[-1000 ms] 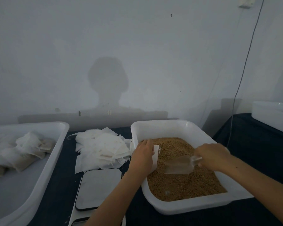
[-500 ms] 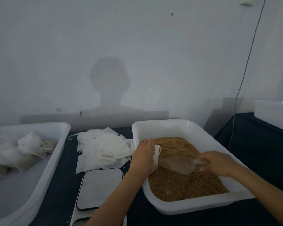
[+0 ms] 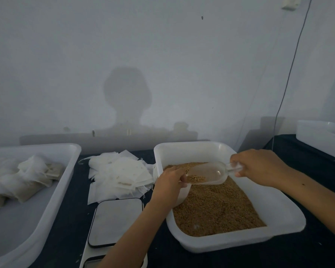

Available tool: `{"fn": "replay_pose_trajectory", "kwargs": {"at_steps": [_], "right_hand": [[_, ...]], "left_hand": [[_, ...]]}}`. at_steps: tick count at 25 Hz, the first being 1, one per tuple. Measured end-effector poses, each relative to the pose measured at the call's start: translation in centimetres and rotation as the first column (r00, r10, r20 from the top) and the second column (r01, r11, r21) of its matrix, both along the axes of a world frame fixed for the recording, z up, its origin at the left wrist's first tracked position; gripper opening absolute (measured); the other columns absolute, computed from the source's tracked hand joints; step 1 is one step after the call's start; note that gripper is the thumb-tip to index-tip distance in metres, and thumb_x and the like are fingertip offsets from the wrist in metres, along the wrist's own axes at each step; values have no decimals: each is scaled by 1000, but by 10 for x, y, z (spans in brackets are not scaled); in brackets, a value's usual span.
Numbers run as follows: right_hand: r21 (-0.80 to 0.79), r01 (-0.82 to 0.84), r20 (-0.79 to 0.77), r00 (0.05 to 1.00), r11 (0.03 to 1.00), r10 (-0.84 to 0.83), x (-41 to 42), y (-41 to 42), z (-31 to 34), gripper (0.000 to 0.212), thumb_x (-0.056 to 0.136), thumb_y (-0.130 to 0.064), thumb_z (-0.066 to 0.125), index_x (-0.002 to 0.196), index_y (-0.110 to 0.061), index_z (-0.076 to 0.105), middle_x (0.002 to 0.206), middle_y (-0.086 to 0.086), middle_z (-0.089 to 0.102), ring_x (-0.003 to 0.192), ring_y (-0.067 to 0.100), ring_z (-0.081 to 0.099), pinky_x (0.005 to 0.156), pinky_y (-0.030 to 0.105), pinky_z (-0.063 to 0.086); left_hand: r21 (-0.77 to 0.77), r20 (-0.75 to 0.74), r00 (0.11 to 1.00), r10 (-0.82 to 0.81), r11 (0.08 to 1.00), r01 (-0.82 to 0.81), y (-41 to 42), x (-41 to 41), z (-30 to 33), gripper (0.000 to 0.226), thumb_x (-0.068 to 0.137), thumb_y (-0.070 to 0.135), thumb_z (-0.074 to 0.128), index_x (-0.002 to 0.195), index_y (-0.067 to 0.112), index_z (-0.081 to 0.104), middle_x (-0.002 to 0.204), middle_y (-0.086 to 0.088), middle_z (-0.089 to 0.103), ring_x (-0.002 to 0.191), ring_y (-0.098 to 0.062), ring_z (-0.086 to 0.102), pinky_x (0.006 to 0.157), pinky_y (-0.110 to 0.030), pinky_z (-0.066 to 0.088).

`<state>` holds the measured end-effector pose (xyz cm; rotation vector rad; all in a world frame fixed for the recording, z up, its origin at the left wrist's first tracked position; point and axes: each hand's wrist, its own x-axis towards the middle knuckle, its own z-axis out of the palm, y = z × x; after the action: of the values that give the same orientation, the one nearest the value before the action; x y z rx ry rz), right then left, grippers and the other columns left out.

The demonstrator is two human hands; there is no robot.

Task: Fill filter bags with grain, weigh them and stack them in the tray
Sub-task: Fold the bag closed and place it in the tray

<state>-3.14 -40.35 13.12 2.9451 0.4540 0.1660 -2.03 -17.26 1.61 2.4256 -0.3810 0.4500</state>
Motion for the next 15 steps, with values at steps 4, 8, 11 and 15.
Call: {"fn": "replay_pose_trajectory", "kwargs": {"at_steps": [4,8,11,15], "right_hand": [[-32,13,22,1000,999,-12,2,5,-2,17,90,-40,59,106,-35,55,92,-12,50,87,11,50,75,29,43],[25,96,-208,974,995,-89,4,-7,-4,12,91,-36,59,85,-35,49,93,-9,54,86,10,54,61,22,35],[340,376,-593,797,862,-113,-1,-19,-25,4,93,-20,57,95,-23,56,91,0,59,76,11,57,62,20,47],[192,378,-571,794,906,-211,0,-14,-77,26,98,-22,48,123,-14,49,111,2,56,96,14,56,76,23,45]], "left_hand": [[5,-6,1000,0,1000,0,0,1,0,5,87,12,65,87,9,61,102,-1,63,96,-16,55,86,-33,48],[6,-11,1000,21,1000,-21,0,2,-1,5,90,9,60,87,10,57,97,-3,61,90,-19,56,83,-37,49],[28,36,998,56,998,-57,-2,4,-2,11,94,3,49,92,14,47,94,-1,56,87,-18,57,79,-35,51],[-205,82,995,60,978,-42,-2,-1,3,14,96,3,44,88,14,41,81,1,49,72,-16,47,64,-28,40]]}}
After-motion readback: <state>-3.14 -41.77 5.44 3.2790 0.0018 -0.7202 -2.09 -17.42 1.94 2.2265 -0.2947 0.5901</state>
